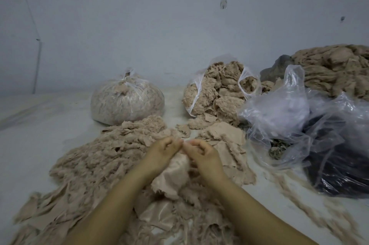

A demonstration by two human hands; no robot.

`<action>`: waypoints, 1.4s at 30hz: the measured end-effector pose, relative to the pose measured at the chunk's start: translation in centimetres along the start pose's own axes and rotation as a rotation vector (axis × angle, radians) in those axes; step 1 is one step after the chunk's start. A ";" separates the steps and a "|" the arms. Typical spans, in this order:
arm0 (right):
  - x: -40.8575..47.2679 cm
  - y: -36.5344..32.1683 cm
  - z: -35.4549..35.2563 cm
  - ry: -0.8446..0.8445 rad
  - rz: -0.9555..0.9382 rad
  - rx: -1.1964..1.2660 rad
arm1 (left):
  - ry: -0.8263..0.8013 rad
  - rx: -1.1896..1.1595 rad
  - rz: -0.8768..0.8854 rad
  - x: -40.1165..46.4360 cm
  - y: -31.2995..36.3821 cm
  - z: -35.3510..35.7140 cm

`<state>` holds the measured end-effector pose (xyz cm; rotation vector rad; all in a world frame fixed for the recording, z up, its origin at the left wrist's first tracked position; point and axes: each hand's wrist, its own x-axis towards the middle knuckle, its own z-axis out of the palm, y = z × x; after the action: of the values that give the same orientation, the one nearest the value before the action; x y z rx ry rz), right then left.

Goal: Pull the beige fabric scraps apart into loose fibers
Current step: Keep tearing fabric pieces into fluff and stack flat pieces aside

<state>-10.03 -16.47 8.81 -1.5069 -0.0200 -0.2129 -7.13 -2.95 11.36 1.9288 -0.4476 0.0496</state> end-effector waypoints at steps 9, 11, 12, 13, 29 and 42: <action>4.3 -1.0 -8.2 0.652 0.084 -0.416 | 0.025 0.079 -0.201 0.8 -4.0 1.0; 3.3 0.1 -7.6 0.544 0.012 -0.537 | -0.107 0.162 -0.248 0.6 -5.0 2.2; 2.6 0.8 -6.8 0.429 -0.011 -0.568 | -0.168 0.239 -0.256 0.5 -5.2 2.7; 1.9 1.6 -6.0 0.288 -0.002 -0.589 | -0.204 0.317 -0.246 0.3 -5.3 3.2; -0.8 2.1 -3.2 -0.098 0.053 -0.180 | -0.011 -0.376 -0.213 -1.7 -3.1 -0.9; -1.7 1.6 -3.7 -0.359 -0.085 -0.154 | 0.200 -0.429 -0.324 -2.0 -2.4 -1.0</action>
<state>-11.92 -19.86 6.74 -1.6831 -0.3620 -0.0090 -8.07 -0.70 9.15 1.5322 -0.0037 -0.0604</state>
